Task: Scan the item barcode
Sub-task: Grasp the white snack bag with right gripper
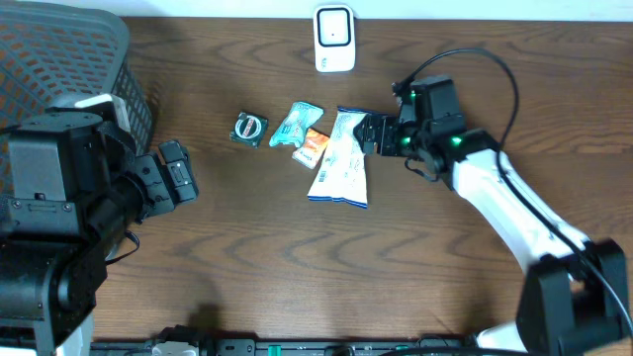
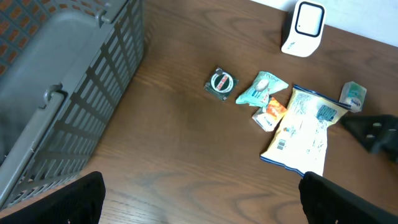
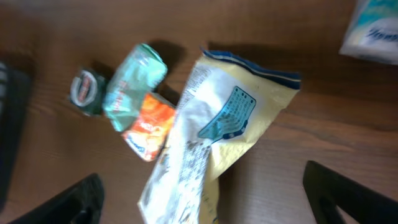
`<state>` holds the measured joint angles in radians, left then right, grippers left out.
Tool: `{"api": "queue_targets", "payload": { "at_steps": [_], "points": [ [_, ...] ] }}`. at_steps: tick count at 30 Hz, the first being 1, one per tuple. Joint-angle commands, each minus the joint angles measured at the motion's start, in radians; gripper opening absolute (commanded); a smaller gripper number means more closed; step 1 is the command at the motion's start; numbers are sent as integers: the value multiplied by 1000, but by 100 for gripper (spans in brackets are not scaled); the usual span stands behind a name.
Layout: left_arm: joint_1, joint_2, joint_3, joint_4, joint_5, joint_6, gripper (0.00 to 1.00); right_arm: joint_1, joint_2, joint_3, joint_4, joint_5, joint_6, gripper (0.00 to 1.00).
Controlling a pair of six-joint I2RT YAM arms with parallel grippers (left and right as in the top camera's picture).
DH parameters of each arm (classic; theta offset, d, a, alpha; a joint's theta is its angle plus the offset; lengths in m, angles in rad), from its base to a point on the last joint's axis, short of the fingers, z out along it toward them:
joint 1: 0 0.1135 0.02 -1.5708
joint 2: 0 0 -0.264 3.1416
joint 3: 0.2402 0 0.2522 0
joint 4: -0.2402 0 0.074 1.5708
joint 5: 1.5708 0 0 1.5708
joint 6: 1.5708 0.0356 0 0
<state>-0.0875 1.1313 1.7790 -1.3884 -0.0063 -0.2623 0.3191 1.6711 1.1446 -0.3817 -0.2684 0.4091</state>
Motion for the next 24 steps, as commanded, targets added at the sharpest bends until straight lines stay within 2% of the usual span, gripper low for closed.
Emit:
{"api": "queue_targets", "payload": {
  "at_steps": [1, 4, 6, 7, 8, 9, 11, 12, 13, 17, 20, 24],
  "points": [
    [2, -2, 7, -3, -5, 2, 98, 4, 78, -10, -2, -83, 5, 92],
    [2, -2, 7, -3, -5, 2, 98, 3, 160, -10, -2, -127, 35, 95],
    [2, -2, 7, -3, -5, 2, 98, 3, 207, -10, -3, -146, 81, 94],
    [2, -2, 7, -3, -5, 2, 98, 3, 231, -10, 0, -171, 85, 83],
    [2, -2, 7, -3, -5, 2, 98, 2, 255, -10, -3, -186, 84, 58],
    [2, -2, 7, -3, -5, 2, 98, 0, 265, -10, -14, -185, 84, 44],
    [2, -2, 7, -3, -5, 2, 98, -12, 266, -10, -29, -183, 82, 31],
    [2, -2, 7, -3, -5, 2, 98, -28, 256, -10, -34, -188, 60, 11],
    [2, -2, 7, -3, -5, 2, 98, -37, 252, -10, -36, -193, 49, 1],
    [2, -2, 7, -3, -5, 2, 98, -130, 188, -5, -39, -334, -102, 1],
    [2, -2, 7, -3, -6, 2, 98, -201, 123, -5, -42, -528, -286, 1],
    [2, -2, 7, -3, -6, 2, 98, -243, 100, -6, -10, -682, -320, 1]
  ]
}}
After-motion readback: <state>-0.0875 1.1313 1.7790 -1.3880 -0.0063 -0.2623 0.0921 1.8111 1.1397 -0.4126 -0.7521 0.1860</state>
